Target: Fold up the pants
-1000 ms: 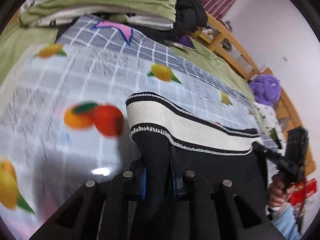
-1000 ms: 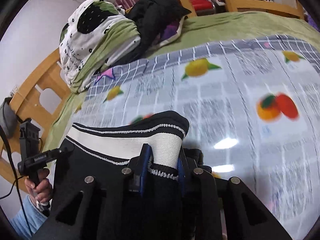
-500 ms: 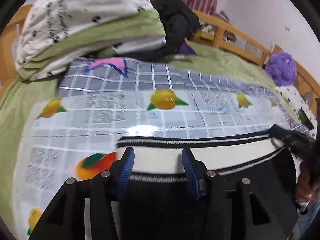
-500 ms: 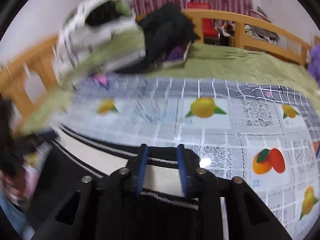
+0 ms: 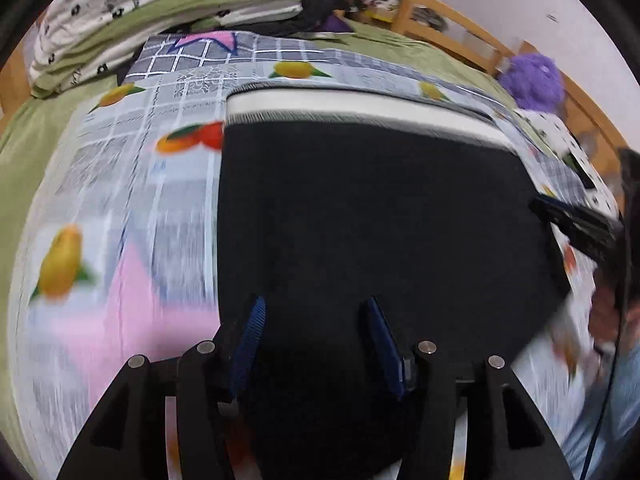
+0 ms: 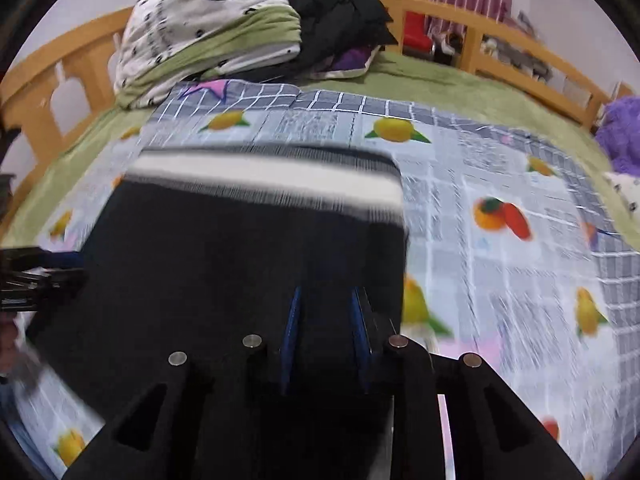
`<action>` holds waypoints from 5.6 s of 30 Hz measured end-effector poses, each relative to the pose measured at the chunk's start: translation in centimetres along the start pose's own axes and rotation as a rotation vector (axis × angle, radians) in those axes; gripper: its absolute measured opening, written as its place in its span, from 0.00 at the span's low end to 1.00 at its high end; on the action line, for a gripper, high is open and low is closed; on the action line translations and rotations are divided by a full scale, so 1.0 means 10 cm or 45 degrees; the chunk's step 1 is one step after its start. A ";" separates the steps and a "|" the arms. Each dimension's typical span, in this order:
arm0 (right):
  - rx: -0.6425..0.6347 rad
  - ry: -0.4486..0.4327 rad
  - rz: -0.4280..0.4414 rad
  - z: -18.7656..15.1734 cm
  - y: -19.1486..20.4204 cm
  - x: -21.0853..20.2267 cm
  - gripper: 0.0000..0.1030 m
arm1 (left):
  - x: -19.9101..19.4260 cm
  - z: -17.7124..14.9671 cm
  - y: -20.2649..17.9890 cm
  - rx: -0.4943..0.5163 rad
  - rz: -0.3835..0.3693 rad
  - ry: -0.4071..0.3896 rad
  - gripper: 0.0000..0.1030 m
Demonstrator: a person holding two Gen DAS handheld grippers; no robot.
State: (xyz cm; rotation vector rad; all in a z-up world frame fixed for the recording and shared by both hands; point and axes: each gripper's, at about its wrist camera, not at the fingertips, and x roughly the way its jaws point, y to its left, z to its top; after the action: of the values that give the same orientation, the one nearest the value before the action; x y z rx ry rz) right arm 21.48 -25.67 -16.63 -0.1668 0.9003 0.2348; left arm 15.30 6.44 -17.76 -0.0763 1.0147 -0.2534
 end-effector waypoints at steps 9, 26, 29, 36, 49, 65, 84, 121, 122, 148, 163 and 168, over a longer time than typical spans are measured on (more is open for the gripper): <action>0.070 0.090 0.019 -0.87 0.03 -0.34 0.26 | -0.35 -0.91 -0.18 0.152 0.122 0.064 0.56; 0.122 0.040 0.036 -0.99 0.00 -0.53 0.26 | -0.46 -0.77 -0.17 0.135 0.311 -0.172 0.13; 0.108 0.101 0.023 -1.03 0.01 -0.42 0.26 | -0.33 -0.93 -0.23 0.186 0.391 -0.141 0.15; 0.113 -0.086 0.091 -0.94 -0.12 -0.83 0.27 | -0.92 -0.92 -0.22 0.085 0.281 -0.281 0.40; -0.102 -0.163 0.109 -0.82 0.16 -0.34 0.27 | 0.00 -0.48 -0.69 0.286 0.063 -0.253 0.44; -0.049 -0.197 0.311 -0.82 0.37 -0.57 0.26 | -0.25 -0.31 -0.90 0.319 -0.108 -0.276 0.45; -0.032 -0.039 0.141 -1.06 -0.32 -0.45 0.08 | -0.55 -0.69 -0.24 0.324 0.159 -0.225 0.46; 0.095 -0.032 0.025 0.17 -0.38 0.12 0.31 | 0.28 0.28 0.29 -0.161 -0.018 0.048 0.55; 0.093 -0.040 0.008 -0.02 -0.35 0.02 0.31 | 0.20 0.18 0.26 -0.159 -0.006 0.040 0.56; 0.258 -0.182 -0.152 -1.07 0.10 -2.26 0.47 | -1.93 -0.89 -1.07 -0.084 0.180 -0.331 0.75; 0.265 -0.245 -0.200 -1.34 0.38 -2.84 0.96 | -2.38 -1.12 -1.42 -0.006 0.311 -0.462 0.81; 0.235 -0.247 -0.240 -1.34 0.45 -2.88 0.96 | -2.40 -1.13 -1.39 -0.032 0.294 -0.454 0.81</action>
State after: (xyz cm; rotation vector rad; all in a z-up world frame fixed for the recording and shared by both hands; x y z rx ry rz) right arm -7.09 -28.41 -2.26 -0.0558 0.7037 -0.0082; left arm -8.75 -0.54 -1.35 -0.0251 0.6638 -0.0134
